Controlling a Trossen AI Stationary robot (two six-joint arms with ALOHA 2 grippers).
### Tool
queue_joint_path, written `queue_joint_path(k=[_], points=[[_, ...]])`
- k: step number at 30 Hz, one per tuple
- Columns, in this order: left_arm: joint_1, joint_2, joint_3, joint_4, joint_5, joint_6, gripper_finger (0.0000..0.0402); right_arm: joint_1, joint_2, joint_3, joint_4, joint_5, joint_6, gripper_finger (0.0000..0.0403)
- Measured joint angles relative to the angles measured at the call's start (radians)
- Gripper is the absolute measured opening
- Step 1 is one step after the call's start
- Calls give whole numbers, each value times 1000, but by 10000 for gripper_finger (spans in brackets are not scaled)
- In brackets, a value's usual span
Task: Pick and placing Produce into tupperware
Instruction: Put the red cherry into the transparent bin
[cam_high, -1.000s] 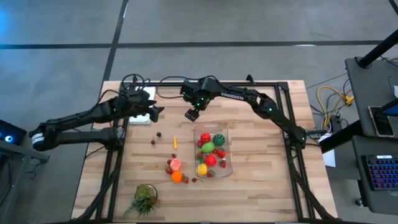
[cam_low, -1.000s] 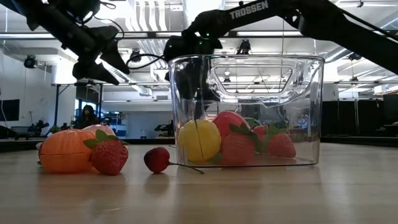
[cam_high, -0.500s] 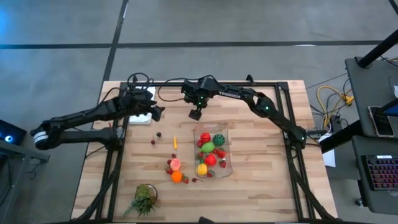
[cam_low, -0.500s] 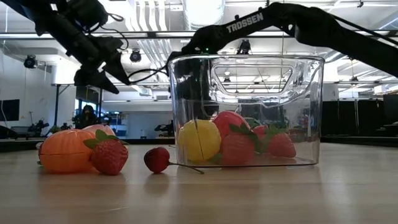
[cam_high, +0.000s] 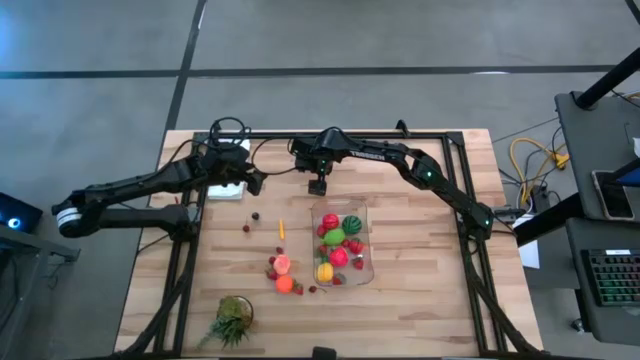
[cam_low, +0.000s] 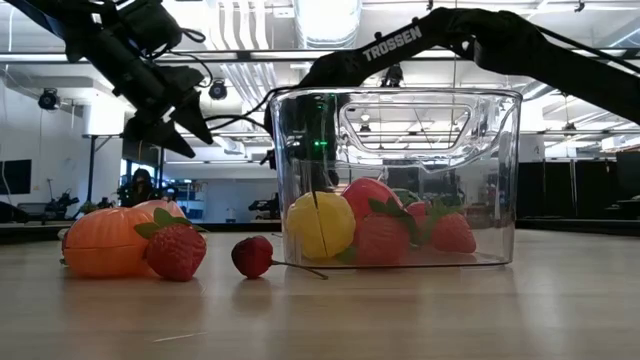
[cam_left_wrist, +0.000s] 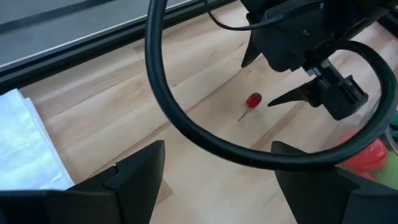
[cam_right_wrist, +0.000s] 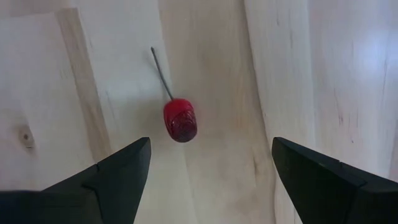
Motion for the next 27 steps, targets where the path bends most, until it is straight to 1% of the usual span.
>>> queue_joint_path(k=[5,12,14,17,22,27], points=[[0,1,0,6,0,0,278,9,0,0,-1,28,37,326],[0,2,0,24,0,2,278,19,0,-3,-9,29,31,326],[0,2,0,24,0,2,278,22,-1,-3,-8,51,7,326],[0,2,0,24,2,14,278,26,-1,-3,-1,99,-73,326],[0,2,0,24,2,24,278,26,-1,-6,25,104,-134,326],[0,2,0,24,2,30,278,31,-1,-13,25,77,-159,326]])
